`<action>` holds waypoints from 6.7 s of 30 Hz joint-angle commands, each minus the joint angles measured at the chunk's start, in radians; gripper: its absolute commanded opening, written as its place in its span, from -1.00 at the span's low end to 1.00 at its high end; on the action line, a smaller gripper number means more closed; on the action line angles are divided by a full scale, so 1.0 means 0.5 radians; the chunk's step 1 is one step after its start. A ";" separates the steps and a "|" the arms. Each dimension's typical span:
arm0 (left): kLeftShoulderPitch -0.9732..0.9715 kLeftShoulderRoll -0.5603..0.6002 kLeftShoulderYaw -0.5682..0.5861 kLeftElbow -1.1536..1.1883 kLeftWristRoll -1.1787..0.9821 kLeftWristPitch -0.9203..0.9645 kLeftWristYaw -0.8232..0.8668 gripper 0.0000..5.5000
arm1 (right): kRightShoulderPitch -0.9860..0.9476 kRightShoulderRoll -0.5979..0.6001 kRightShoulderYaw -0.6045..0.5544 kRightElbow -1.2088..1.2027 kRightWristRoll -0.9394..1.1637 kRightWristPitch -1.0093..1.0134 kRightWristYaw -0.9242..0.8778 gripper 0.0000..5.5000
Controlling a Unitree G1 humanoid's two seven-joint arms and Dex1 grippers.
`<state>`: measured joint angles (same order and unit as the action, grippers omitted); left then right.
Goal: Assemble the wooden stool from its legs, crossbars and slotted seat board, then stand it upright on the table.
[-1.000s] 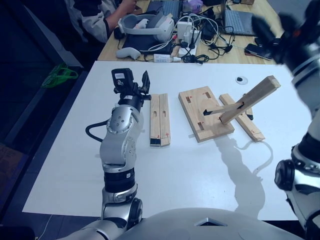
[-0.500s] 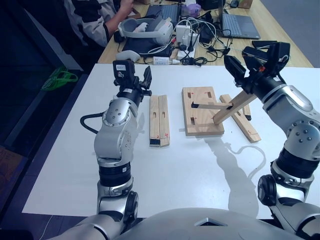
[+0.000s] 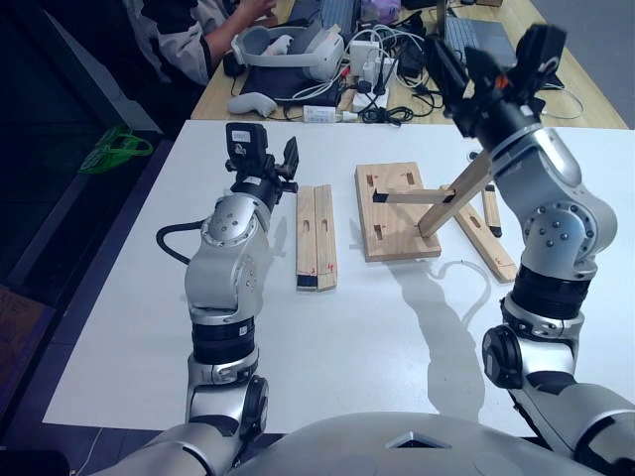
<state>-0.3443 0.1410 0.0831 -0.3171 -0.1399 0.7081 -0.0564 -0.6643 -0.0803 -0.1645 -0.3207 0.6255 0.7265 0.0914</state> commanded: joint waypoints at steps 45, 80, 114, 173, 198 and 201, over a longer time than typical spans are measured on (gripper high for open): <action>0.109 0.594 -0.214 -0.053 -0.305 1.113 -0.654 -0.08 | 1.359 -0.519 0.061 -0.537 0.296 0.175 0.580 0.44; 0.282 0.799 -0.503 -0.125 -0.253 1.193 -0.593 0.13 | 1.213 -0.503 0.162 -0.396 0.184 0.075 0.485 0.46; 0.248 0.398 -0.180 0.028 -0.278 1.347 -0.300 0.13 | 1.153 -0.426 0.153 -0.381 0.196 0.123 0.345 0.46; -0.547 0.273 -0.012 0.045 -0.241 -0.100 -0.372 -0.25 | -0.258 -0.026 -0.229 0.375 0.873 0.324 -0.088 0.46; -0.309 0.278 -0.313 -0.242 -0.397 0.025 -0.602 -0.25 | -0.240 -0.021 0.053 0.497 0.701 0.360 0.076 0.46; -0.260 0.315 -0.350 -0.273 -0.381 0.040 -0.630 -0.25 | -0.206 0.011 0.053 0.477 0.680 0.351 0.064 0.28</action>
<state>-0.4865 0.2763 -0.0810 -0.4346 -0.3344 0.7153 -0.3618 -0.7803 -0.0825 -0.1373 -0.0698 0.9736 0.9064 0.1333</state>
